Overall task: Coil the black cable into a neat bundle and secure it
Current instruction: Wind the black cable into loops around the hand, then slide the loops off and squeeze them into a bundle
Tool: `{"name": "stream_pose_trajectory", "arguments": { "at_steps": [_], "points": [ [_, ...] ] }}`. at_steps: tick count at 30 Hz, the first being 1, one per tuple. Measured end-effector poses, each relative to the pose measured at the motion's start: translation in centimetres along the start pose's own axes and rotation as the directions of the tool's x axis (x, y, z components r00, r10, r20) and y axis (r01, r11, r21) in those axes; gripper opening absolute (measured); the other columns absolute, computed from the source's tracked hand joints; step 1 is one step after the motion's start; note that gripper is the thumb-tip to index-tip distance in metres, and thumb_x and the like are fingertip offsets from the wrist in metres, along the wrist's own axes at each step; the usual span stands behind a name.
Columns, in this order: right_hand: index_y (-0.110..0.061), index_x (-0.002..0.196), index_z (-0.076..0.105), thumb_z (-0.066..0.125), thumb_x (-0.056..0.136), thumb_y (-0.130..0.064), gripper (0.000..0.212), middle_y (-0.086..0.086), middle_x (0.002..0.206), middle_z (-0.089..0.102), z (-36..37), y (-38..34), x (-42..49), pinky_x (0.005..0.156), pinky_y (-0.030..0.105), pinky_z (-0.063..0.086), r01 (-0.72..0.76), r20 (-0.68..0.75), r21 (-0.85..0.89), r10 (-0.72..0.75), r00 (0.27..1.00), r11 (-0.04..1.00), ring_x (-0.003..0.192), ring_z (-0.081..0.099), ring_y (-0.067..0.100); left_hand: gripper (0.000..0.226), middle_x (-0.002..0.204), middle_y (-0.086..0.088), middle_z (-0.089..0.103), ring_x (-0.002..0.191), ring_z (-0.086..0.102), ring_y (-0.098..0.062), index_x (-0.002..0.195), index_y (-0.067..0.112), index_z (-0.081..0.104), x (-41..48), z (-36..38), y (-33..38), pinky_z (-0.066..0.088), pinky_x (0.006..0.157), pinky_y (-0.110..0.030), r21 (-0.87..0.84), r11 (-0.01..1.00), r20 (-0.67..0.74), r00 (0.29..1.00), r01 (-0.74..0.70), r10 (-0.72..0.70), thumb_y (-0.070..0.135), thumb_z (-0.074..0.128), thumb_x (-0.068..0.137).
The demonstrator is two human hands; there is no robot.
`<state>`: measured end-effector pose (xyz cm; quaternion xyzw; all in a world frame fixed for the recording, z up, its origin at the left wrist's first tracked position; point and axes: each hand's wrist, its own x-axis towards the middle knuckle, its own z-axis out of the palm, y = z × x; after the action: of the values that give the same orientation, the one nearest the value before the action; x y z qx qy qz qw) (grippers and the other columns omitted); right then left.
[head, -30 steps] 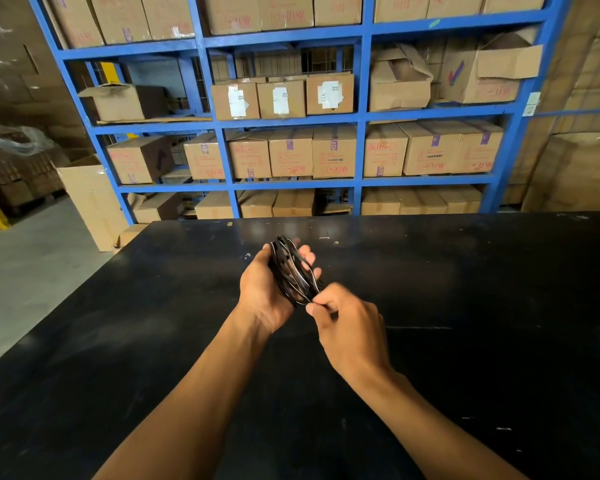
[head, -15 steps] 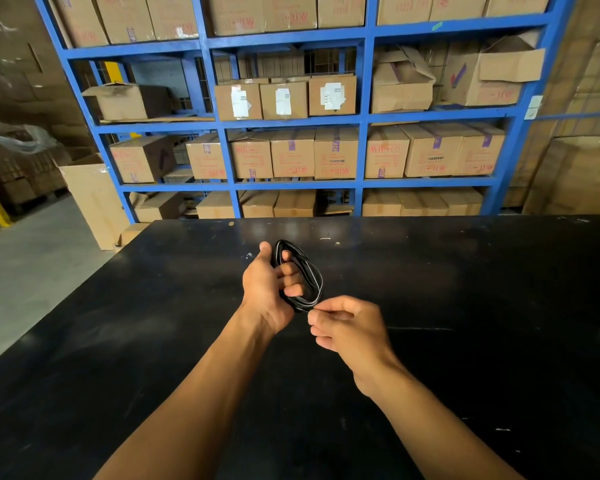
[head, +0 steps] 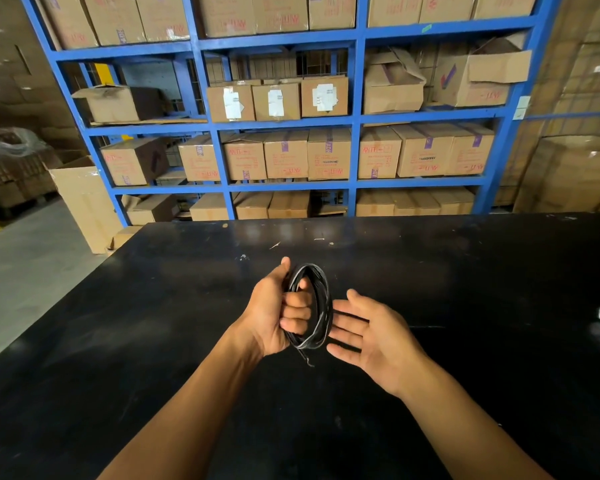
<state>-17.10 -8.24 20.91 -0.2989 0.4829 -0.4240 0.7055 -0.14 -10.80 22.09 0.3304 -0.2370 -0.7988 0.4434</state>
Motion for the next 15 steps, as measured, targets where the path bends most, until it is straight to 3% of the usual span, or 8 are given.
{"name": "stream_pose_trajectory", "arguments": {
  "at_steps": [4,9,12,15],
  "points": [
    [-0.013,0.111,0.069,0.053,0.095,-0.050,0.044,0.012,0.110,0.075,-0.2,-0.2,0.0,0.090,0.048,0.052,-0.011,-0.017,-0.048,0.010,1.000,0.999,0.106,0.068,0.029,0.068,0.042,0.010,0.026,0.029,0.022,-0.003,0.065,0.015,0.053,-0.2,0.5,-0.2,0.016,0.029,-0.012,0.172,0.984,-0.023,0.999,0.051,-0.048,0.072,0.027,0.091],
    [-0.014,0.111,0.072,0.050,0.090,-0.062,0.057,0.009,0.107,0.077,-0.5,0.1,0.0,0.087,0.047,0.051,-0.019,-0.005,-0.060,0.019,1.000,0.998,0.105,0.068,0.027,0.067,0.045,0.010,0.020,0.033,0.015,-0.004,0.064,0.018,0.045,-0.6,1.5,-0.3,0.012,0.032,-0.014,0.386,0.921,-0.099,0.995,0.056,-0.018,0.074,0.021,0.092],
    [-0.023,0.114,0.070,0.055,0.086,-0.061,0.050,0.002,0.112,0.075,-0.7,-0.2,-0.1,0.094,0.048,0.049,0.128,0.004,-0.154,-0.129,0.992,0.980,0.107,0.067,0.022,0.063,0.044,0.010,0.019,0.037,0.010,-0.005,0.064,0.020,0.041,-0.7,1.9,-0.4,0.009,0.034,-0.015,0.445,0.890,-0.097,0.994,0.095,-0.057,0.074,0.021,0.092],
    [-0.035,0.123,0.065,0.061,0.082,-0.050,0.044,-0.005,0.125,0.067,-1.2,-1.4,-0.7,0.097,0.043,0.047,0.375,0.103,-0.281,-0.361,0.927,0.883,0.114,0.063,0.012,0.066,0.043,0.010,0.020,0.036,0.010,-0.005,0.063,0.020,0.040,-0.8,1.8,-0.4,0.009,0.033,-0.015,0.491,0.857,-0.093,0.988,0.154,-0.124,0.078,0.020,0.089]
  ]
}}
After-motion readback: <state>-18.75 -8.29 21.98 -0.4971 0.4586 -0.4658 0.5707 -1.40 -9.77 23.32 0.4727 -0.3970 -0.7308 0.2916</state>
